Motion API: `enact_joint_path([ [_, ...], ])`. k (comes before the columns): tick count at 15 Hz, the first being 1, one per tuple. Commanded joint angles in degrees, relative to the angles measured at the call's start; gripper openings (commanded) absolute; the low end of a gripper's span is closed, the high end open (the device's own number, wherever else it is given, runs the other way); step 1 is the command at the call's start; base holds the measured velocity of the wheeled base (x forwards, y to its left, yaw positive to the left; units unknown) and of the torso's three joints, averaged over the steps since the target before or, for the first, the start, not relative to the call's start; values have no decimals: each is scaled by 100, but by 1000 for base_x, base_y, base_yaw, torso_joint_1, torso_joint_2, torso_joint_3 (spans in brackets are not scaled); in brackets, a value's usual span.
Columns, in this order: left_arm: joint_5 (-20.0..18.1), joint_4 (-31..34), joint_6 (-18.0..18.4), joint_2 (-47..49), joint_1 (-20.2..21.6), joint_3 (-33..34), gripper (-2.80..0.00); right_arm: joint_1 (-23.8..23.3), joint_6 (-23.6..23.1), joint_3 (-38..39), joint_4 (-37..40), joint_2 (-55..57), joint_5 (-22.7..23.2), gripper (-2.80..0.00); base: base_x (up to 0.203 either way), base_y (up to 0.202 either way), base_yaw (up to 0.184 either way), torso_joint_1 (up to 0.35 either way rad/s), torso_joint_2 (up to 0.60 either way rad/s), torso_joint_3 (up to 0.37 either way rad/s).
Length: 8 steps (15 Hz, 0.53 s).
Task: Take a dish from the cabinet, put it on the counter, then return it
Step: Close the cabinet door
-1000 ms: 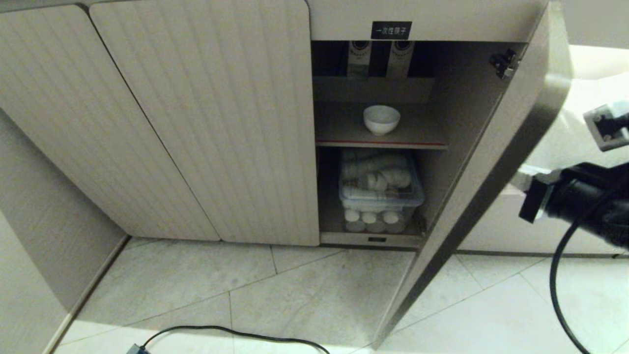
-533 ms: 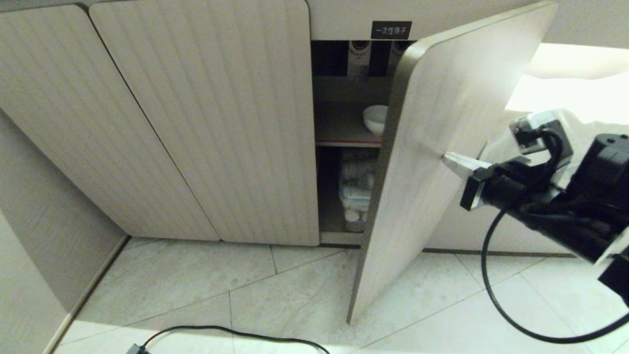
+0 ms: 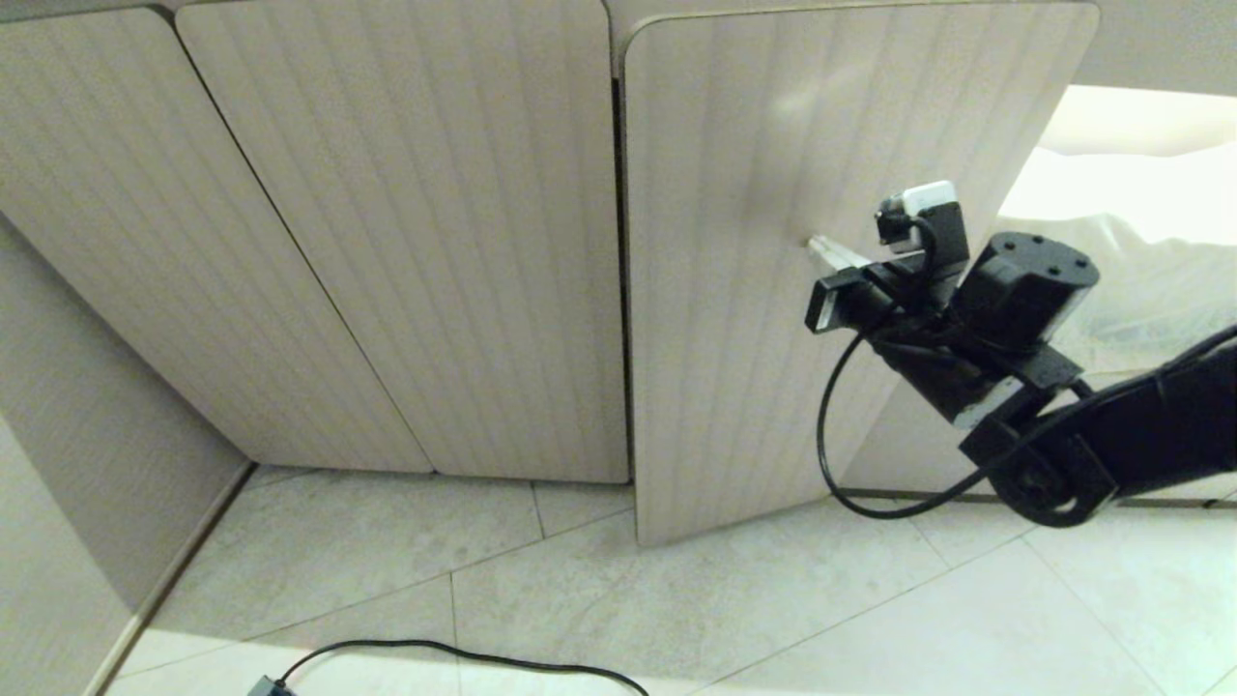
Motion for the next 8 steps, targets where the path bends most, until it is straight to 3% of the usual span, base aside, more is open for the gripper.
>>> enact_joint_path([
  [1, 2, -4, -5, -2, 1, 5, -280, 66, -14, -510, 105, 526, -108, -280, 0, 0, 0, 0, 0, 0],
  [4, 2, -4, 4, -2, 1, -4, -280, 97, -21, -1411, 354, 894, -542, -280, 0, 0, 0, 0, 0, 0],
  [8, 2, -4, 2, -2, 1, -3, -280, 103, -30, -1563, 433, 976, -859, -280, 0, 0, 0, 0, 0, 0],
])
